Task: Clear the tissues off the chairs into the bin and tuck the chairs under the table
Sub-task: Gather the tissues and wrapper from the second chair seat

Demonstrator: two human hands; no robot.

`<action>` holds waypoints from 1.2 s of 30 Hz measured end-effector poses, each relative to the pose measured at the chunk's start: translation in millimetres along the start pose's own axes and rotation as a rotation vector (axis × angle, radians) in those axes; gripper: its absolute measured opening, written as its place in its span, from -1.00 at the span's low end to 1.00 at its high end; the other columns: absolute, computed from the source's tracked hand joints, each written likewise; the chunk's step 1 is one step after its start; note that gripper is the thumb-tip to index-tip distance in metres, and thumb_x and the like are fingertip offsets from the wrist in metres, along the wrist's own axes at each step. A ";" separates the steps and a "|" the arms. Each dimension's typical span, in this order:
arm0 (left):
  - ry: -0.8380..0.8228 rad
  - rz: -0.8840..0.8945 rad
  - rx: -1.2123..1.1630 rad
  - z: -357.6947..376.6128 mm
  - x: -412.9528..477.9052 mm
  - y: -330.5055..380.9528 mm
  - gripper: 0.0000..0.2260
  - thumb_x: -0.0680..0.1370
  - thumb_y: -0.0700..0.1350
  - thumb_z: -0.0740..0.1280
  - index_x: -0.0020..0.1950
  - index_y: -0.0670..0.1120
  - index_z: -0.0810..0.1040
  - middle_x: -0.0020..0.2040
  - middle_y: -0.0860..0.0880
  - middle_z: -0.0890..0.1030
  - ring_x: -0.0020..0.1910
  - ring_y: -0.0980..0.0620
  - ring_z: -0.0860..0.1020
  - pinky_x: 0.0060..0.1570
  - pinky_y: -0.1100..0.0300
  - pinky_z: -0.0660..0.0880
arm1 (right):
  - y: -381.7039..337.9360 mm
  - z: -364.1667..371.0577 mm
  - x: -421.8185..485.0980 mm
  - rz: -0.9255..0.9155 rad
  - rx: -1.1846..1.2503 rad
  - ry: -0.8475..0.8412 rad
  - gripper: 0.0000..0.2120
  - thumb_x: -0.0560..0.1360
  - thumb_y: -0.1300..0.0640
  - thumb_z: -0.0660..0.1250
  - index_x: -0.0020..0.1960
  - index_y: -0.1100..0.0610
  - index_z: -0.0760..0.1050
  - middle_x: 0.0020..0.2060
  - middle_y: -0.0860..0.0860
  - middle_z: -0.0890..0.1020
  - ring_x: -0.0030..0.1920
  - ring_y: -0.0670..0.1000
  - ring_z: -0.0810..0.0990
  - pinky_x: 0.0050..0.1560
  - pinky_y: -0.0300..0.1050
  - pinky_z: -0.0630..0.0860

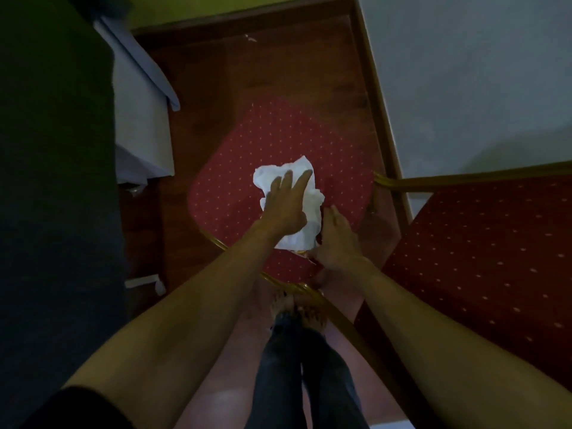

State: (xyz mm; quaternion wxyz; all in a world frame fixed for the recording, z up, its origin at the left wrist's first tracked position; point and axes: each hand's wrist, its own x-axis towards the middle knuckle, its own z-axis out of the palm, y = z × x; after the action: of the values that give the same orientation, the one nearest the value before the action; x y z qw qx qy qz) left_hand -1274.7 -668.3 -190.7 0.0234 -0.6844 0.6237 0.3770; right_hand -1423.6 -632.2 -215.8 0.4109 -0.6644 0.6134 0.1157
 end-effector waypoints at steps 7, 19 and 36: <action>0.111 0.093 -0.022 40.1 -4.8 -51.8 -0.53 0.46 -0.16 0.21 0.36 -0.16 0.54 0.30 -0.34 0.51 0.23 -0.38 0.50 0.19 -0.23 0.45 | 17.8 29.7 8.4 0.011 0.059 0.134 -0.11 0.37 -0.07 0.52 0.56 0.22 0.24 0.37 0.19 0.46 0.32 0.24 0.46 0.27 0.20 0.48; 0.346 -0.398 -0.444 9.6 -85.5 -61.7 -0.69 0.43 -0.34 0.30 0.11 -0.18 0.69 0.01 -0.19 0.72 0.02 -0.15 0.67 -0.02 0.13 0.53 | -18.6 2.0 -19.1 0.169 0.372 0.023 -0.64 0.48 0.00 0.48 0.14 0.16 0.48 0.02 0.09 0.61 -0.04 0.09 0.61 -0.29 -0.17 0.42; 0.699 -0.551 -0.598 -94.5 -323.3 -26.1 -0.88 0.48 -0.18 0.39 -0.07 -0.20 0.69 -0.09 -0.19 0.69 -0.02 -0.17 0.64 -0.15 0.24 0.40 | -203.0 -45.7 -227.4 -0.325 0.504 -0.026 -0.59 0.54 0.17 0.38 0.36 -0.06 0.51 0.10 -0.07 0.68 0.08 -0.02 0.65 -0.14 -0.30 0.47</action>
State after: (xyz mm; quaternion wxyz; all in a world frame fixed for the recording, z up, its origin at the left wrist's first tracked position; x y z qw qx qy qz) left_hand -1185.9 -439.7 41.7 -0.2833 -0.8843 0.2571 0.2677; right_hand -1305.0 -518.2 44.9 0.5837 -0.6297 0.5030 -0.0991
